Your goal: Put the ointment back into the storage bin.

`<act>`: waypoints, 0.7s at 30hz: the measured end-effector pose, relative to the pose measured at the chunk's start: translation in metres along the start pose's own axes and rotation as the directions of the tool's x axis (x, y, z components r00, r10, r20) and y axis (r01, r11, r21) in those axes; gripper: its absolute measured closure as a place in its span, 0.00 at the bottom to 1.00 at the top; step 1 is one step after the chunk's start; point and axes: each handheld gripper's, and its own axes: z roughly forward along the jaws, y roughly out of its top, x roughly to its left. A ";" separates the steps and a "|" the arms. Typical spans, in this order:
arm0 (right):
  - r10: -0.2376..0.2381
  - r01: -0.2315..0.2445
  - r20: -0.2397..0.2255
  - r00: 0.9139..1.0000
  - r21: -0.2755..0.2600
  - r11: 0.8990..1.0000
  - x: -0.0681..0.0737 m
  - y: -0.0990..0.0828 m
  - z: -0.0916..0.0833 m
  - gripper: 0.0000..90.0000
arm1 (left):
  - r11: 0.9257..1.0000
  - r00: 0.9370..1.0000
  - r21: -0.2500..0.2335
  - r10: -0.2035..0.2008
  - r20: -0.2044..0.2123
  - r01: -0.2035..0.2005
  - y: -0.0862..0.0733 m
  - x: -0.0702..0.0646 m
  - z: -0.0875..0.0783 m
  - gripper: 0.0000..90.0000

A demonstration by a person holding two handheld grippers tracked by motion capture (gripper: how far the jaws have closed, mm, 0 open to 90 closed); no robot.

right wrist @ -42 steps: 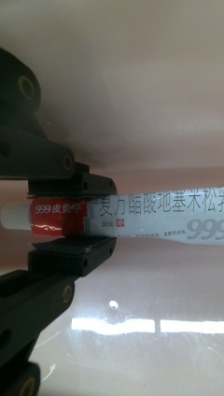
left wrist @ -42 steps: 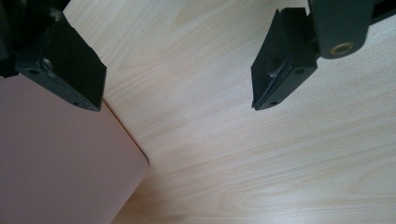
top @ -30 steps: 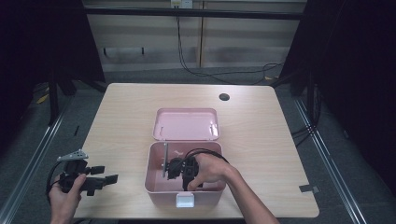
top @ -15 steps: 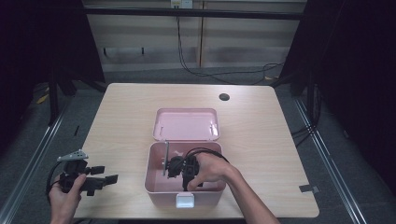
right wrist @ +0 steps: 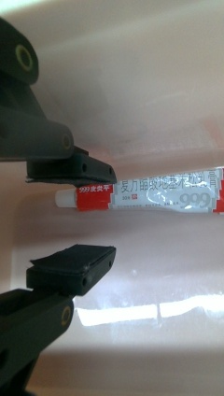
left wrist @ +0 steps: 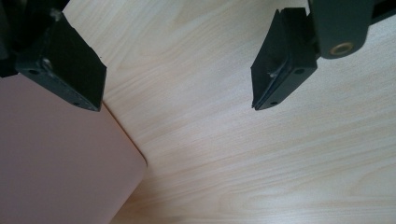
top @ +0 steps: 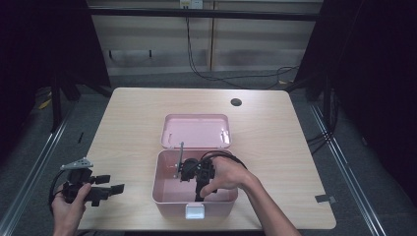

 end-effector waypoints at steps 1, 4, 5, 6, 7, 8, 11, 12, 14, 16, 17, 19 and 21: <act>0.007 -0.007 0.012 1.000 0.006 1.000 0.001 0.000 -0.003 0.66 | 1.000 1.000 0.002 0.002 0.000 -0.002 0.000 0.000 0.000 0.20; -0.004 0.004 0.015 1.000 -0.011 1.000 0.001 -0.003 -0.006 0.65 | 1.000 1.000 0.002 0.001 0.002 -0.001 0.000 0.000 0.000 0.20; 0.003 -0.003 0.020 1.000 -0.013 1.000 0.001 -0.004 -0.006 0.65 | 1.000 1.000 0.000 0.002 0.001 -0.002 0.000 0.000 0.000 0.20; 0.003 -0.002 0.024 1.000 -0.014 1.000 0.001 -0.005 -0.007 0.65 | 1.000 1.000 0.000 0.002 0.001 -0.002 0.000 0.000 0.000 0.20; 0.003 -0.002 0.024 1.000 -0.014 1.000 0.001 -0.005 -0.007 0.65 | 1.000 1.000 0.000 0.002 0.001 -0.002 0.000 0.000 0.000 0.20; 0.012 -0.011 0.024 1.000 -0.019 1.000 0.001 -0.008 -0.010 0.64 | 1.000 1.000 -0.001 0.001 0.002 -0.001 0.000 0.000 0.000 0.20; 0.023 -0.022 0.044 0.999 -0.027 0.999 0.002 -0.011 -0.015 0.64 | 1.000 1.000 0.000 0.001 0.001 -0.001 0.000 0.000 0.000 0.20; 0.026 -0.025 0.048 0.998 -0.031 0.999 0.001 -0.011 -0.017 0.63 | 1.000 1.000 0.001 0.001 0.001 -0.001 0.000 0.000 0.000 0.20; 0.033 -0.030 0.062 0.998 -0.039 0.999 0.002 -0.013 -0.024 0.63 | 1.000 1.000 0.000 0.001 0.002 -0.001 0.000 0.000 -0.001 0.20; 0.036 -0.033 0.061 0.997 -0.053 0.998 0.002 -0.015 -0.028 0.63 | 1.000 1.000 -0.001 0.001 0.002 -0.001 0.000 0.000 -0.001 0.20; 0.041 -0.037 0.064 0.997 -0.061 0.997 0.003 -0.016 -0.030 0.62 | 1.000 1.000 0.000 0.001 0.002 -0.001 0.000 0.000 -0.001 0.20; 0.038 -0.034 0.075 0.996 -0.057 0.998 0.003 -0.018 -0.032 0.62 | 1.000 1.000 0.001 0.001 0.001 -0.001 0.000 0.000 0.000 0.20; 0.046 -0.041 0.083 0.995 -0.065 0.997 0.004 -0.021 -0.038 0.62 | 1.000 1.000 0.001 0.002 0.002 -0.002 0.000 0.000 0.000 0.20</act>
